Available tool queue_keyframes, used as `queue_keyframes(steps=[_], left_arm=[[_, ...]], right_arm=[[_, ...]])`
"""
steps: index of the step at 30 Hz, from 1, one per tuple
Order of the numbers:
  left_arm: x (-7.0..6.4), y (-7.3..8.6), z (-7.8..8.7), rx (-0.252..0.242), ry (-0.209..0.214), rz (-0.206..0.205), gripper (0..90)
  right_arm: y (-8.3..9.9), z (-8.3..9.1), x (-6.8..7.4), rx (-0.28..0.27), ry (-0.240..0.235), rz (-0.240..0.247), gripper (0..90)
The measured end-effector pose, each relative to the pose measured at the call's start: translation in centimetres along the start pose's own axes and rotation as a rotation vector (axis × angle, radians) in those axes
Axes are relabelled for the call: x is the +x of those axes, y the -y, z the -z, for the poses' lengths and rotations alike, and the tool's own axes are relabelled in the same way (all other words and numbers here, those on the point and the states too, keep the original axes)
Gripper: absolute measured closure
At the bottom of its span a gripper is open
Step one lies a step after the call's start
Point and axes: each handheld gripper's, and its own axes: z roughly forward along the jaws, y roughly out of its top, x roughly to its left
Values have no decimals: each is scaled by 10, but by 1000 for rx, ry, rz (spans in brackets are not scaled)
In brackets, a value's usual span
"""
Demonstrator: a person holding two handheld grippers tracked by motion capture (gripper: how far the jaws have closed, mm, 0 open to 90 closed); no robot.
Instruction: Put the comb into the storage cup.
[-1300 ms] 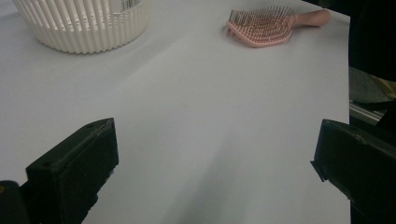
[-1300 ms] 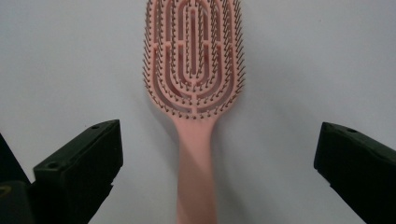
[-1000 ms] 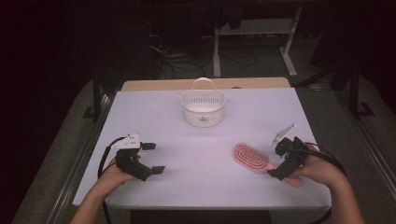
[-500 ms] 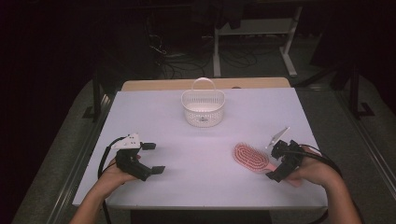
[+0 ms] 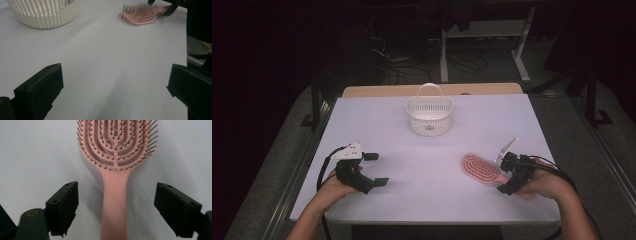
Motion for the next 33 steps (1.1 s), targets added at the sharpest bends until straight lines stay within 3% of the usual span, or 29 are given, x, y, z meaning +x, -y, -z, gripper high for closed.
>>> queue_keyframes(steps=[19,33], left_arm=[[0,0,0,-1,0,0,0],[0,0,0,-4,2,0,0]], right_arm=[[-5,-5,-1,51,-5,1,458],[-10,-7,0,71,-5,12,548]])
